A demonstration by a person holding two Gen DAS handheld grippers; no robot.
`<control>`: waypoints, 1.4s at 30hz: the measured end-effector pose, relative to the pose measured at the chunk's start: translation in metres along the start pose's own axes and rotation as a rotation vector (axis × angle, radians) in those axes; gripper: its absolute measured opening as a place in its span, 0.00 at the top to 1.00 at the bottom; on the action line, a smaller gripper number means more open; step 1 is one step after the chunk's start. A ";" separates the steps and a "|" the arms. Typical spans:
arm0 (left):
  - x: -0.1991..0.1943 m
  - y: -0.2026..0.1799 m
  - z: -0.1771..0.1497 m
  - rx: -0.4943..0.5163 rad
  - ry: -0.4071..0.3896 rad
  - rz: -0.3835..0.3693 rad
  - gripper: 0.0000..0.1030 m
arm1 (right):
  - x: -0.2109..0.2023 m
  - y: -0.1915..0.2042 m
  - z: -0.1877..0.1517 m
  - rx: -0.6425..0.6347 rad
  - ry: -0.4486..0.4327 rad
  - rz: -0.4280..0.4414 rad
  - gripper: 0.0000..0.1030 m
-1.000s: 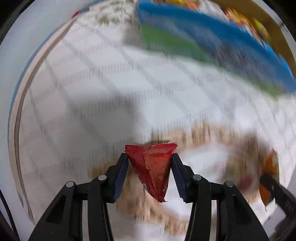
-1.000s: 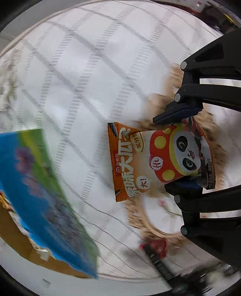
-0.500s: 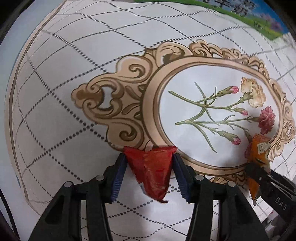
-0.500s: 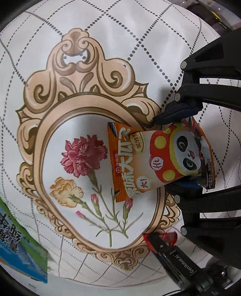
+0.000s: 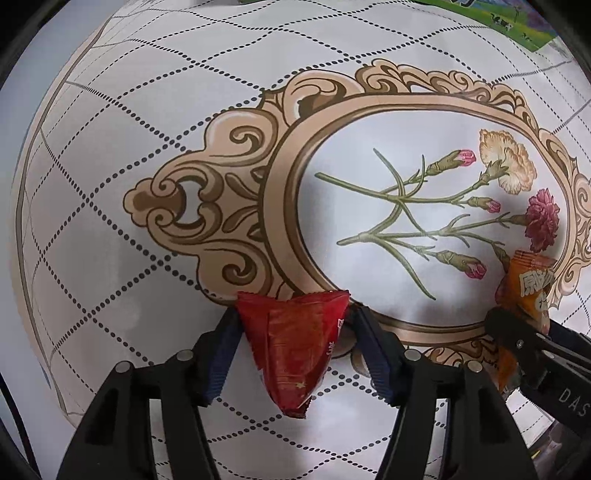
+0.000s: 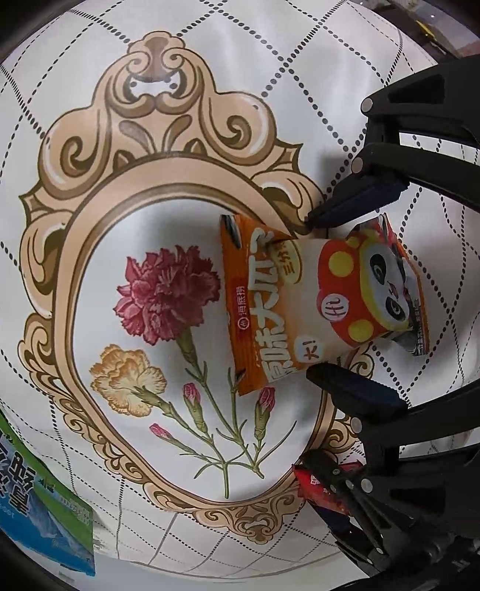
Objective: Organize snacks
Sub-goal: 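Hold both packs raised above the mat, then carry both packs into the box and open both tools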
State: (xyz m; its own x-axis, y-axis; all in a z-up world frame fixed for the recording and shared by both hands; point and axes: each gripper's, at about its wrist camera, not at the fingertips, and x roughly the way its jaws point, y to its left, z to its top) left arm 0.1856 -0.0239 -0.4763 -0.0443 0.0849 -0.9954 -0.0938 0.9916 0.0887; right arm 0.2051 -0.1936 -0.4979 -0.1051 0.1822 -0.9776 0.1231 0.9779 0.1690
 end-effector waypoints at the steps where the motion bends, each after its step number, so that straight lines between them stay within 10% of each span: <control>1: 0.002 -0.002 0.001 0.002 0.000 0.002 0.41 | 0.003 0.003 0.000 0.000 -0.001 -0.004 0.24; 13: -0.001 0.002 -0.001 0.009 -0.029 0.000 0.52 | -0.002 0.007 -0.012 0.001 -0.066 -0.080 0.48; 34: -0.001 -0.002 -0.001 0.105 -0.038 -0.021 0.55 | 0.014 0.038 0.001 -0.078 0.020 -0.180 0.30; 42: -0.013 0.004 -0.001 0.099 -0.044 -0.011 0.58 | 0.004 0.023 0.000 -0.037 -0.034 -0.164 0.55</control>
State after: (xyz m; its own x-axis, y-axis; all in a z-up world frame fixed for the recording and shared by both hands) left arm 0.1844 -0.0208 -0.4628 0.0001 0.0755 -0.9971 0.0048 0.9971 0.0755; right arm 0.2075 -0.1703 -0.4974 -0.0870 0.0164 -0.9961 0.0704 0.9975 0.0103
